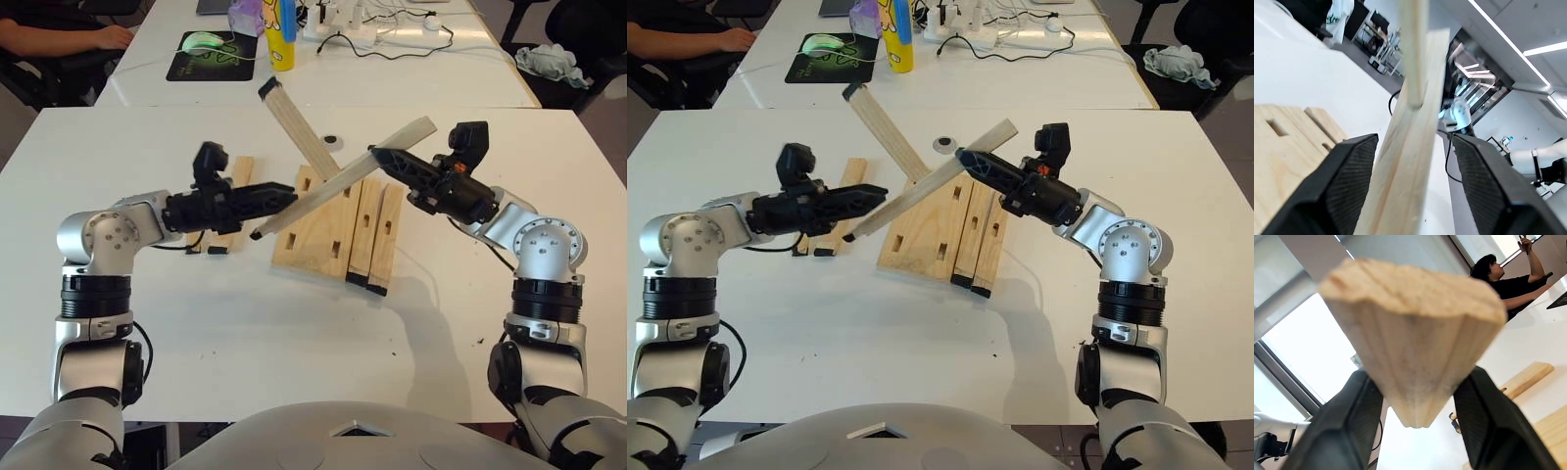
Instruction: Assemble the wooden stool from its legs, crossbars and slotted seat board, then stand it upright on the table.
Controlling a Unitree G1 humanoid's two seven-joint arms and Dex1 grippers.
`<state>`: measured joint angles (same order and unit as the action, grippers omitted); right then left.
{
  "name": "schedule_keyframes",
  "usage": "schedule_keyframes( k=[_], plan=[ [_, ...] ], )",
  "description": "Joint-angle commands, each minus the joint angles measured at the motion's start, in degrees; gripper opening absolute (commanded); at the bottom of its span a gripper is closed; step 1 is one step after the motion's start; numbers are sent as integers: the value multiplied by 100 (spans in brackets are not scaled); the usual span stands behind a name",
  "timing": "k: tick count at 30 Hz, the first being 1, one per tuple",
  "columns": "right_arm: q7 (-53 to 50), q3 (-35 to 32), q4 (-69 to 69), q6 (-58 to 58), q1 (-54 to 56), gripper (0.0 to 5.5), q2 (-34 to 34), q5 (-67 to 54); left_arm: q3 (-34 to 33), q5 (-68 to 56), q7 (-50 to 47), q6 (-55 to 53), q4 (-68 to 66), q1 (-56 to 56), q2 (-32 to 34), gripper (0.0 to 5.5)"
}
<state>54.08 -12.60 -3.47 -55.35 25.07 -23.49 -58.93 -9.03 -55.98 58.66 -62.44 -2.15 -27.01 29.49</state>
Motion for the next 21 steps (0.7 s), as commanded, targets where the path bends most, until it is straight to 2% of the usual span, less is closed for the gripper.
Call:
schedule_keyframes(
  k=[1,4,5,8,11,15,21],
  plan=[
    [136,-156,79,89,-278,206,-401,143,-811,-677,-685,-227,332,361,-216,289],
    [450,-313,26,21,-367,206,-919,181,-1264,-1035,-1026,-209,609,790,-262,289],
    [625,-417,12,-73,-374,206,-1170,124,-1153,-914,-986,-147,764,1041,-207,289],
    [1153,-572,-226,-225,-220,206,-1815,118,-443,-291,-749,184,1239,1746,-24,289],
    [1676,-322,-660,13,44,206,-2211,515,615,1152,-674,1448,1434,1903,117,289],
    [1915,-174,-899,314,238,206,-2267,802,1782,2851,-859,2972,1515,1555,-3,289],
    [2150,49,-840,692,235,206,-2159,1118,2989,4293,-1142,4133,1230,1788,-259,289]
  ],
)
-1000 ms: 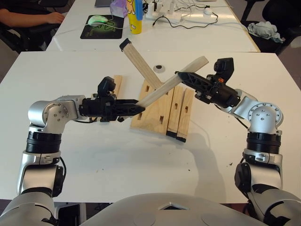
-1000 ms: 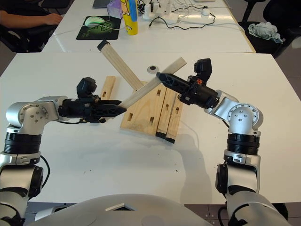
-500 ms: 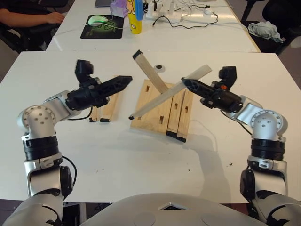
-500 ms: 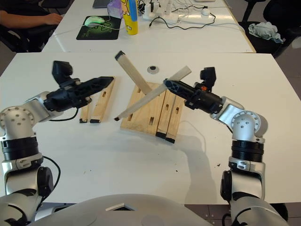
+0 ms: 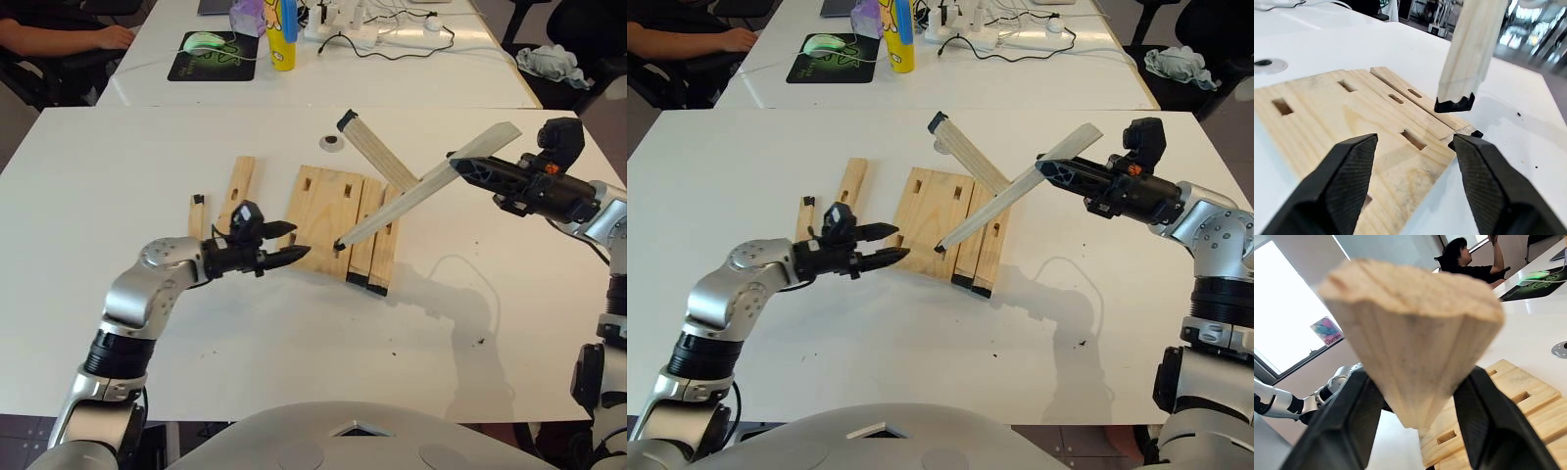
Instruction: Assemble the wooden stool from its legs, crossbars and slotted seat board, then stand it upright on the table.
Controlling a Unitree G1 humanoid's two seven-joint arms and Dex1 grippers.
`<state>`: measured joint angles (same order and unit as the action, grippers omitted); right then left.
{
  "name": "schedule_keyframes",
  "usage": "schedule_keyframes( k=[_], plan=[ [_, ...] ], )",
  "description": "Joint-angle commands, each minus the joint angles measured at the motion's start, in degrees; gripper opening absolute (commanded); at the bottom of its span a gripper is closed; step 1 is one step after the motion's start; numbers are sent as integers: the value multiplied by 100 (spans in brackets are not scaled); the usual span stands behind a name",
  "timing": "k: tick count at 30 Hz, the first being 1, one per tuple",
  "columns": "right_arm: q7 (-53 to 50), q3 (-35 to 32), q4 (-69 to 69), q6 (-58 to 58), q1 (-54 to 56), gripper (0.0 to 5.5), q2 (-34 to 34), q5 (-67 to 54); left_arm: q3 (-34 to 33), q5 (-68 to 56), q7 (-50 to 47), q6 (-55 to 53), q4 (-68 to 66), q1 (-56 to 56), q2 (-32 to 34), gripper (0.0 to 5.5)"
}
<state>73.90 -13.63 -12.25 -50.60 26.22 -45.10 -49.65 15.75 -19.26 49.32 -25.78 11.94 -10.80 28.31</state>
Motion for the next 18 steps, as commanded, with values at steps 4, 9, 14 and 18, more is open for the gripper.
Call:
schedule_keyframes(
  k=[4,9,14,18],
  plan=[
    [236,233,132,398,108,206,51,316,770,1221,-704,611,-573,152,-385,289],
    [271,235,171,511,103,206,84,351,610,1257,-916,413,-935,154,-559,289],
    [253,298,65,700,200,206,112,517,611,1146,-765,168,-1014,194,-564,289],
    [143,409,16,1043,376,206,229,784,800,1251,-636,-173,-1040,257,-426,289]
  ],
)
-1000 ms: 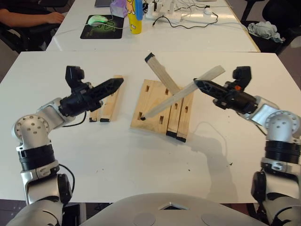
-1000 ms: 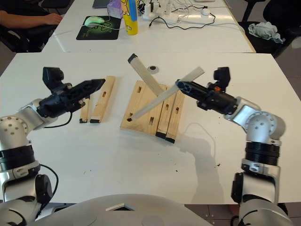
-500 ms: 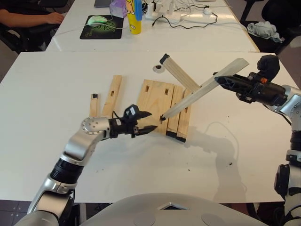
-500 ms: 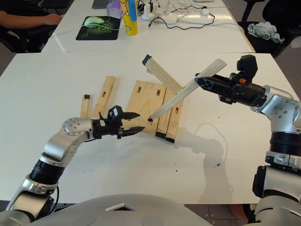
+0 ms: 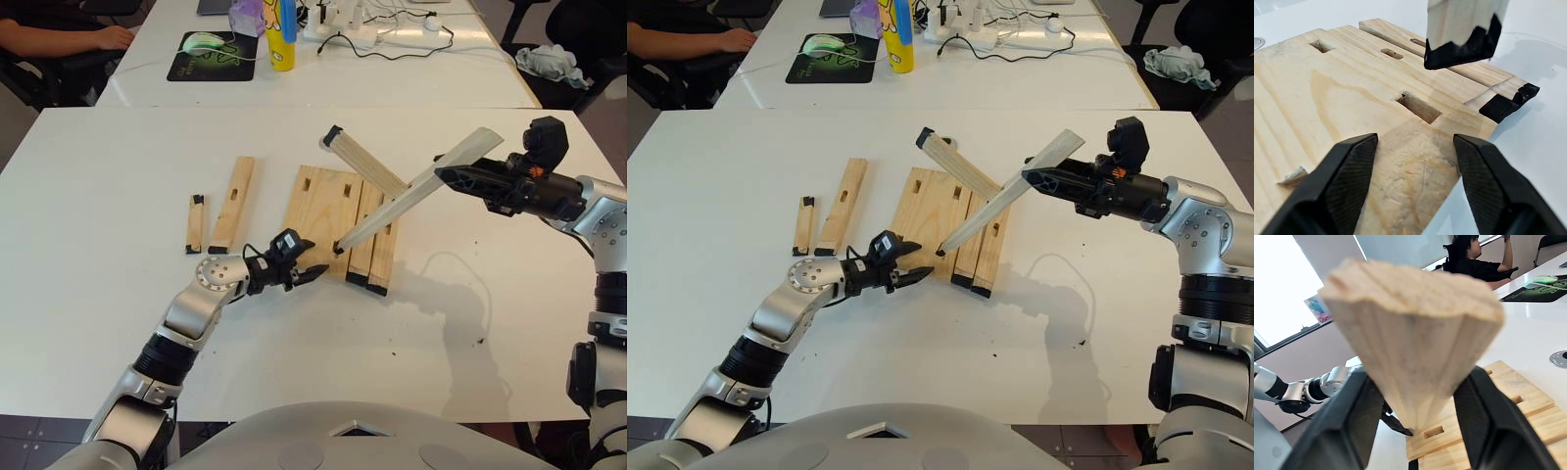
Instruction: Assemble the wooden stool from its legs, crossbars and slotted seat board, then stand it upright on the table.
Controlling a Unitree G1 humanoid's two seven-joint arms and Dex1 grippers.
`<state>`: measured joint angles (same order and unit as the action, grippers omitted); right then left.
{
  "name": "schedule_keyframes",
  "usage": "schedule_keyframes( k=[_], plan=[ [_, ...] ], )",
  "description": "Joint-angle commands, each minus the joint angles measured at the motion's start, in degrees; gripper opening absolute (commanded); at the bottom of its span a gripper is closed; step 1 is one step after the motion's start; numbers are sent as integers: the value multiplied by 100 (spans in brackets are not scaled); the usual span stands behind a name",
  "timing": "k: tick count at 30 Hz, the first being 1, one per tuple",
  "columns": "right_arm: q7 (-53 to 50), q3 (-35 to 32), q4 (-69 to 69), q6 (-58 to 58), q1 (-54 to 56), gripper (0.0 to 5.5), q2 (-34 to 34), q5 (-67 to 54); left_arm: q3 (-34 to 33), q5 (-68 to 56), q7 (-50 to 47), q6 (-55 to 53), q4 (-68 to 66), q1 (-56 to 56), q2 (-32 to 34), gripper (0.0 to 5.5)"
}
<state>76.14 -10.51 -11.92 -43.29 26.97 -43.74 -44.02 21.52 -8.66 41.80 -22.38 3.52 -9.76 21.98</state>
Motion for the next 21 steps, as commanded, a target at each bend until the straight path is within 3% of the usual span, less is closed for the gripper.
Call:
schedule_keyframes(
  k=[1,13,21],
  plan=[
    [-55,152,5,376,312,206,114,287,260,209,132,-576,-195,165,236,289],
    [318,798,-124,1058,240,206,67,1027,334,191,237,-794,-205,75,342,289],
    [30,1010,614,1253,239,206,5,1320,308,170,218,-840,-168,90,341,289]
  ],
)
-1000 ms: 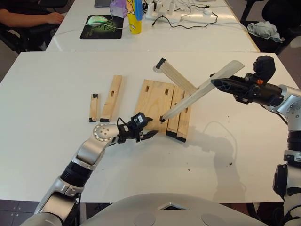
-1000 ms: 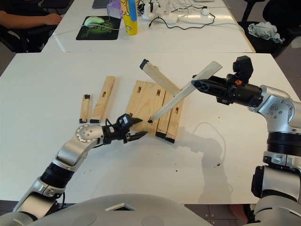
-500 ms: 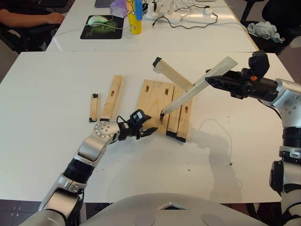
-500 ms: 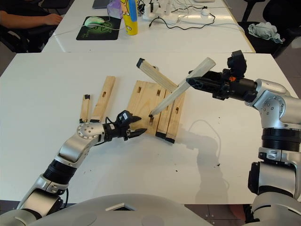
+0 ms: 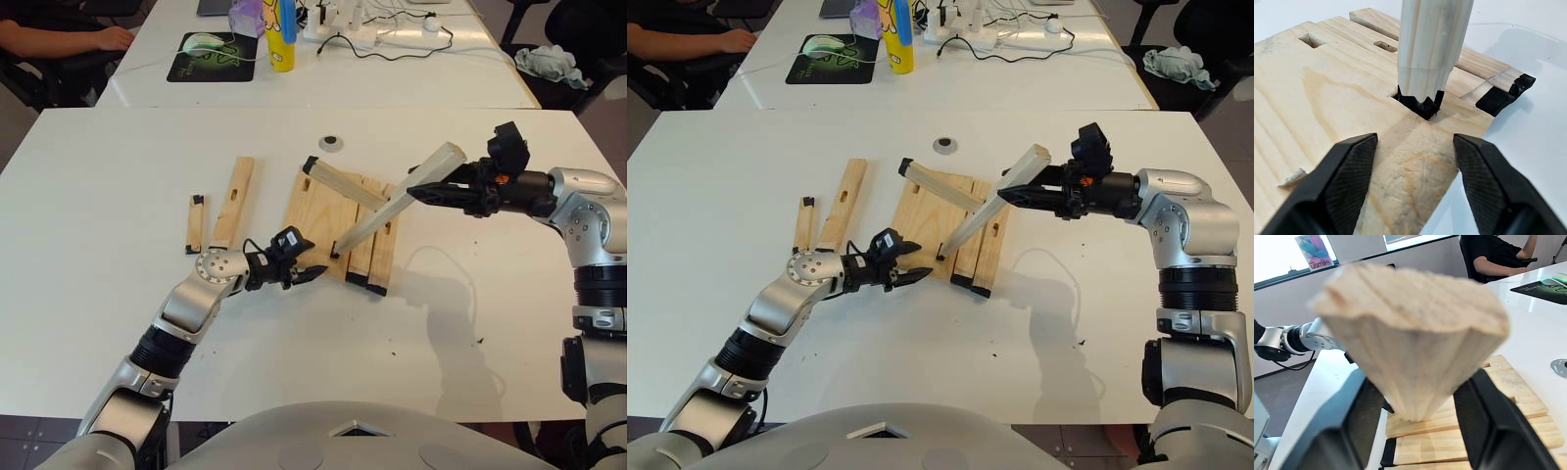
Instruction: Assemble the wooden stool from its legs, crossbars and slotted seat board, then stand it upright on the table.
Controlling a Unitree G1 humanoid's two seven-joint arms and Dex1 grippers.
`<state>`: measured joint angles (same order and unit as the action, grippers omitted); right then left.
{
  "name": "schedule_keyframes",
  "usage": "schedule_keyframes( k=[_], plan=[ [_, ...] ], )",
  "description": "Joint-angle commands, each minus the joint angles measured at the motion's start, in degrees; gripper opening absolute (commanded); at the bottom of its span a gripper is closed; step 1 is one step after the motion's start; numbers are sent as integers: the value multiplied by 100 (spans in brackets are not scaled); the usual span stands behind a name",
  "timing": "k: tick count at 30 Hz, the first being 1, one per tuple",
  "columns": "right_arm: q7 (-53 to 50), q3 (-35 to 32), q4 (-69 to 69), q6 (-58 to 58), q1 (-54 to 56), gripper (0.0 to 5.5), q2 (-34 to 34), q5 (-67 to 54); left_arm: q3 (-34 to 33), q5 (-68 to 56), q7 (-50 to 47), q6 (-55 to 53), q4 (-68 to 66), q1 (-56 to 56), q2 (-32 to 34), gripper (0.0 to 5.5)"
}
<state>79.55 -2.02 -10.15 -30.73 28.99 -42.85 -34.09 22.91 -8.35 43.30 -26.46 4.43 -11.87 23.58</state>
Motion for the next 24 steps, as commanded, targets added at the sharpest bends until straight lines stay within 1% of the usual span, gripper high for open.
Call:
schedule_keyframes(
  k=[1,7,12,16,19,24],
  plan=[
    [-376,172,612,-85,65,206,-100,303,171,143,68,-435,-257,300,184,289],
    [-953,362,1635,-600,-87,206,-182,447,150,143,4,-490,-215,319,154,289],
    [-1470,415,2596,-998,-738,206,-84,261,128,136,-76,-537,-169,382,131,289],
    [-1876,356,3096,-991,-1466,206,106,120,84,99,-135,-584,-116,448,110,289],
    [-2127,297,3076,-695,-1802,206,342,105,60,76,-172,-596,-105,488,86,289],
    [-2364,127,2448,-149,-1548,206,807,68,94,91,-192,-549,-206,437,36,289]
  ],
)
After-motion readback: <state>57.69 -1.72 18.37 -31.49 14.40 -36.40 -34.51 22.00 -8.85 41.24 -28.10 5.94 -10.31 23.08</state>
